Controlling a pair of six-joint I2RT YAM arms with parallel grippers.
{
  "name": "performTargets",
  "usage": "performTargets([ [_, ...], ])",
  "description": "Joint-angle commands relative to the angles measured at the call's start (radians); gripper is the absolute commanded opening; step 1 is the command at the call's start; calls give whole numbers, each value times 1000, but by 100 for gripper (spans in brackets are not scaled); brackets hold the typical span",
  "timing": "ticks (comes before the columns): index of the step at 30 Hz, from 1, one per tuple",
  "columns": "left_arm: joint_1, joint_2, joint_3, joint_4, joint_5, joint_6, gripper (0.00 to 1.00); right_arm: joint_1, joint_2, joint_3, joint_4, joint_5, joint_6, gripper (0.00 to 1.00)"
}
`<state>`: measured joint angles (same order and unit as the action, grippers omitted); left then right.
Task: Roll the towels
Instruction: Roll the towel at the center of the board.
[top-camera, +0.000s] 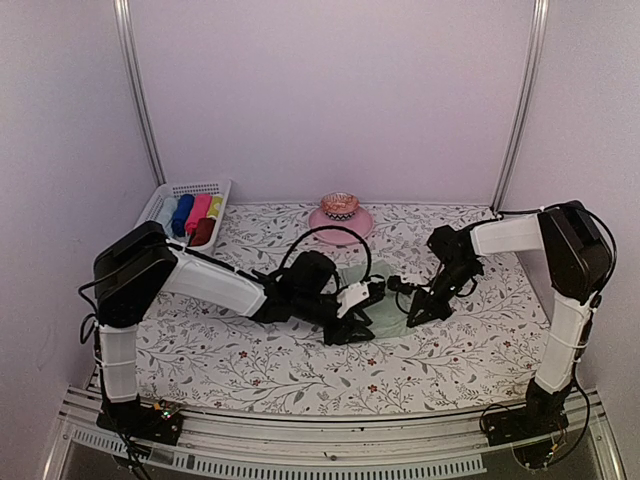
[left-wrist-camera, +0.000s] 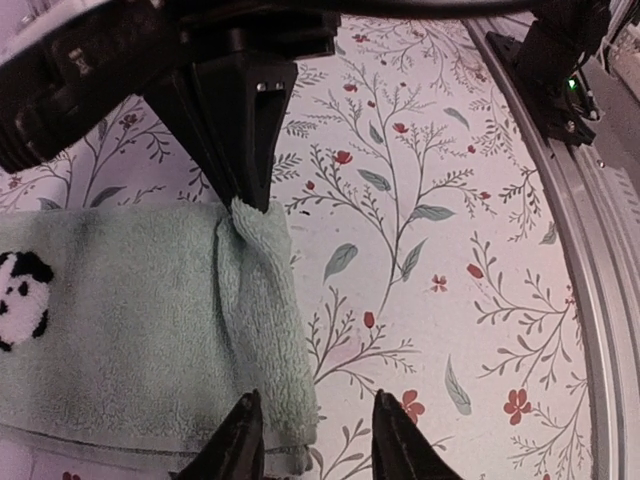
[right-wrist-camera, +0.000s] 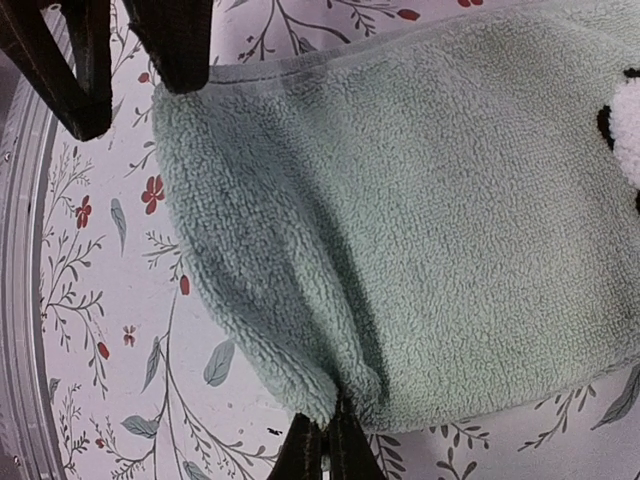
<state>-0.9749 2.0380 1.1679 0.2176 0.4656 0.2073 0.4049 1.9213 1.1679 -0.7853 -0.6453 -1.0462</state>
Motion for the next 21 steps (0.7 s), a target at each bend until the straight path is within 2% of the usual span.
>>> performTargets([
  [1,12,33,30,-23,16,-22,38,-13,20,22,-7,-7,20,5],
  [5,12,53,43,-30,-6,-43,32,-13,24,25,-9,-10,22,5],
  [9,12,66,47,-18,-32,-75,21,-13,25,26,-10,-10,23,6],
  [13,13,64,41,2,-56,-123,4,-14,32,28,-10,-7,23,6],
  [15,15,64,40,0,-78,-156,0,-14,36,31,-11,-4,28,6],
  [21,20,89,55,-46,-167,-265,0,-14,52,33,-1,18,49,6],
])
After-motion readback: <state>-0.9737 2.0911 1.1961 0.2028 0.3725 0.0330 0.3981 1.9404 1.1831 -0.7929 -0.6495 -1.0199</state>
